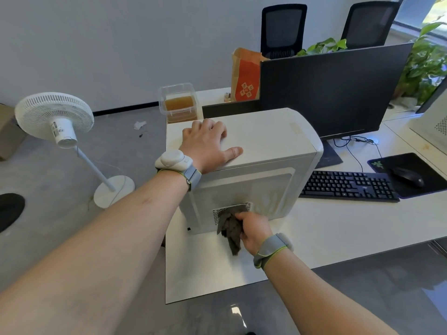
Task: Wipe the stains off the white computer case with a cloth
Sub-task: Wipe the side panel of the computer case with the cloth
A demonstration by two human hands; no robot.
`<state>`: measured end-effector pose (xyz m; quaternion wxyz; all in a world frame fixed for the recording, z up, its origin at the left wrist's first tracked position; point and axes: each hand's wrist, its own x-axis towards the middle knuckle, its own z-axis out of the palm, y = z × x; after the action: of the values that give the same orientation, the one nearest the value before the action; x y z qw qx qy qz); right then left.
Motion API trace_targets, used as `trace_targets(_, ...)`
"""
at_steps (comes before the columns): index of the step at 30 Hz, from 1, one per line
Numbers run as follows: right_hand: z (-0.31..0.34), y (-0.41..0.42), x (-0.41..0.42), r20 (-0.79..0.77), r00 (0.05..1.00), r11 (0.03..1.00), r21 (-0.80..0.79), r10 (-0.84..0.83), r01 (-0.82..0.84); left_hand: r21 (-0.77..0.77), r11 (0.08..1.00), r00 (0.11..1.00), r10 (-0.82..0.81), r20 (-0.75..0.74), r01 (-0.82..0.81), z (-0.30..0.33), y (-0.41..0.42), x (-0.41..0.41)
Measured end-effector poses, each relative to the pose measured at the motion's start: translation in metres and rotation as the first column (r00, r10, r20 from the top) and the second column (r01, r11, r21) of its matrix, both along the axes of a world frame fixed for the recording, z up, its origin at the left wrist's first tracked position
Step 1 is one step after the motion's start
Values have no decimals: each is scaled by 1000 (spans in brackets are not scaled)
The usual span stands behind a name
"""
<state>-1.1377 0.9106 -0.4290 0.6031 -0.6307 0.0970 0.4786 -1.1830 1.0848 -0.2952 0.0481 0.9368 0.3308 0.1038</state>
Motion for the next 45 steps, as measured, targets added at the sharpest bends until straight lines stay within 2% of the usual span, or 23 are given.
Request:
trace_targets(2, 13, 8, 5, 61, 997, 997, 54, -49, 46, 24, 1000, 1000, -2, -10, 2, 0, 0, -1)
trace_targets(4, 23, 7, 6, 109, 989, 982, 172, -101, 81, 25, 1000, 1000, -6, -14, 6, 0, 0, -1)
trace_targets(6, 24, -2, 2, 107, 990, 969, 238, -90, 62, 25, 1000, 1000, -9, -17, 10, 0, 1, -1)
trace_targets(10, 3, -10, -4, 38, 999, 1000, 12, 17, -17, 12, 1000, 1000, -3, -15, 4, 0, 2, -1)
trace_targets(12, 6, -5, 3, 46, 999, 1000, -2, -3, 3, 13, 1000, 1000, -5, -16, 5, 1, 2, -1)
trace_targets(14, 21, 3, 14, 98, 994, 996, 73, -50, 43, 21, 1000, 1000, -7, -18, 7, 0, 1, -1)
trace_targets(16, 40, 5, 22, 131, 984, 971, 223, -119, 88, 21, 1000, 1000, -3, -23, 3, 1, 1, -2)
trace_targets(18, 51, 0, 26, 119, 980, 938, 328, -161, 114, 14, 1000, 1000, -5, -22, 5, 1, 0, -1)
trace_targets(20, 50, -10, 26, 87, 992, 955, 291, -89, 60, 5, 1000, 1000, -2, -16, 2, 1, 1, -1)
trace_targets(24, 21, -34, 21, -78, 997, 989, 150, 17, -5, -25, 1000, 1000, 16, 16, -16, 0, 2, 0)
trace_targets(29, -8, -31, 21, -57, 998, 999, -47, 13, -15, -32, 999, 1000, 20, 14, -20, 0, 2, 0)
trace_targets(31, -2, -15, 28, -25, 1000, 999, -37, -15, 14, -34, 999, 1000, 20, 11, -20, 1, 2, -1)
trace_targets(36, 29, 1, 47, 46, 979, 965, 183, -201, 189, -14, 1000, 1000, 17, 5, -17, 1, 2, -1)
trace_targets(38, 22, -8, 39, 54, 992, 984, 145, -117, 108, -14, 1000, 1000, 21, 5, -21, 1, 3, 0)
trace_targets(40, 6, -13, 29, -16, 999, 998, 47, -35, 36, -16, 1000, 1000, 22, 6, -22, 0, 2, 0)
trace_targets(42, 1, -13, 24, -35, 999, 1000, -20, -12, 11, -11, 1000, 1000, 20, 2, -20, 1, 2, -1)
trace_targets(45, 13, -6, 32, 33, 999, 999, 30, -40, 39, -6, 1000, 1000, 24, -1, -24, 1, 0, 0)
